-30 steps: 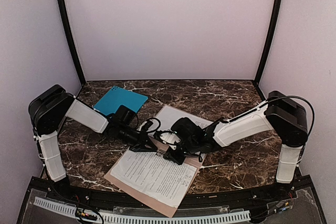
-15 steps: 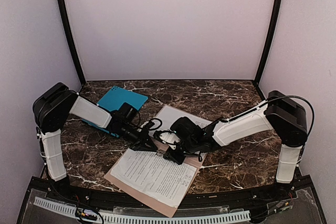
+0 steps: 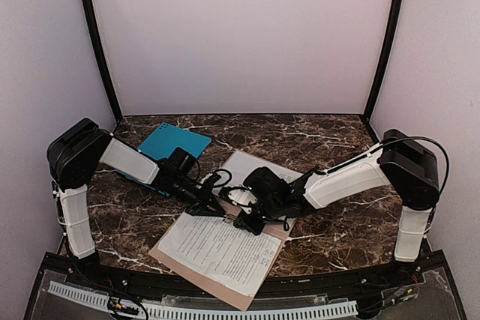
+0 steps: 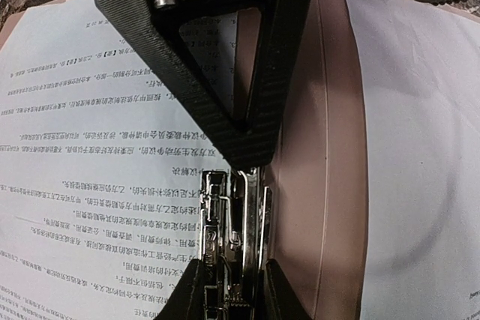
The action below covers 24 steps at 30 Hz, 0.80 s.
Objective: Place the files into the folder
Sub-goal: Clamp the file in the folder.
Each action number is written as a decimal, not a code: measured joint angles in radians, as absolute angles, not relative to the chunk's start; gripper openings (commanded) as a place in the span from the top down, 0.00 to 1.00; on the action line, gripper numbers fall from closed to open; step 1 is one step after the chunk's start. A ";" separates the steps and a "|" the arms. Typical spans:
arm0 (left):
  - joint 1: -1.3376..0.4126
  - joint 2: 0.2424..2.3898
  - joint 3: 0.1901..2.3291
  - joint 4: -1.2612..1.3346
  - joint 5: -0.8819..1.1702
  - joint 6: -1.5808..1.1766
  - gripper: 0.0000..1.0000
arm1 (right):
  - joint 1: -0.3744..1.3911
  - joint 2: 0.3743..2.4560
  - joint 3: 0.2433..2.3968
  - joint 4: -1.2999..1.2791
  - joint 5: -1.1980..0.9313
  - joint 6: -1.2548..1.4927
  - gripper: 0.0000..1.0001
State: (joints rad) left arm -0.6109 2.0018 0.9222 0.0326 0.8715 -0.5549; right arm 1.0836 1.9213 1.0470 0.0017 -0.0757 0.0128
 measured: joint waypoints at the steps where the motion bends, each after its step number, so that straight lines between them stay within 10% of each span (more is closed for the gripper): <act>1: -0.611 2.002 0.920 0.036 0.873 -0.553 0.99 | 1.084 1.921 1.047 0.002 -0.076 0.013 0.79; 24: -0.610 2.022 0.885 0.091 0.967 -0.585 0.99 | 1.084 1.906 1.041 -0.033 -0.106 -0.004 0.79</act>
